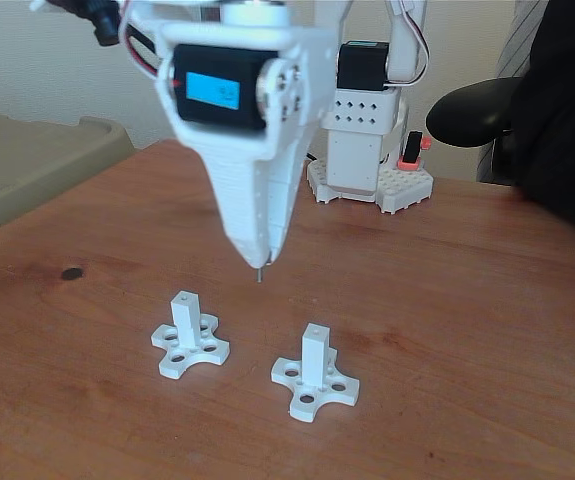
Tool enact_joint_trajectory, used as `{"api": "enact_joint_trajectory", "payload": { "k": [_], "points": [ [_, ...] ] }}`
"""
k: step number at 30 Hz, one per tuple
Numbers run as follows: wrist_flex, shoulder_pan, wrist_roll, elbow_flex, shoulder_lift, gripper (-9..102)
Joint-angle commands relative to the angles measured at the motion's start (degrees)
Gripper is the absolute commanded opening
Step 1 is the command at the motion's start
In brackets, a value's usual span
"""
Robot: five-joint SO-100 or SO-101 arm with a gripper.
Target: Grab the screw and set it in the hole.
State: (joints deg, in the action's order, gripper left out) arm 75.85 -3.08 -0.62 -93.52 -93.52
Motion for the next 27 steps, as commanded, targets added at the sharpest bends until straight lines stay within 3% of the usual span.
{"api": "enact_joint_trajectory", "payload": {
  "k": [1,13,27],
  "points": [
    [-1.32,-1.67,-0.35,-0.88,-6.15,-4],
    [-6.94,-3.78,-0.53,-6.06,-6.24,-4],
    [-4.04,-5.01,-1.76,-0.97,-2.55,-4]
  ]
}}
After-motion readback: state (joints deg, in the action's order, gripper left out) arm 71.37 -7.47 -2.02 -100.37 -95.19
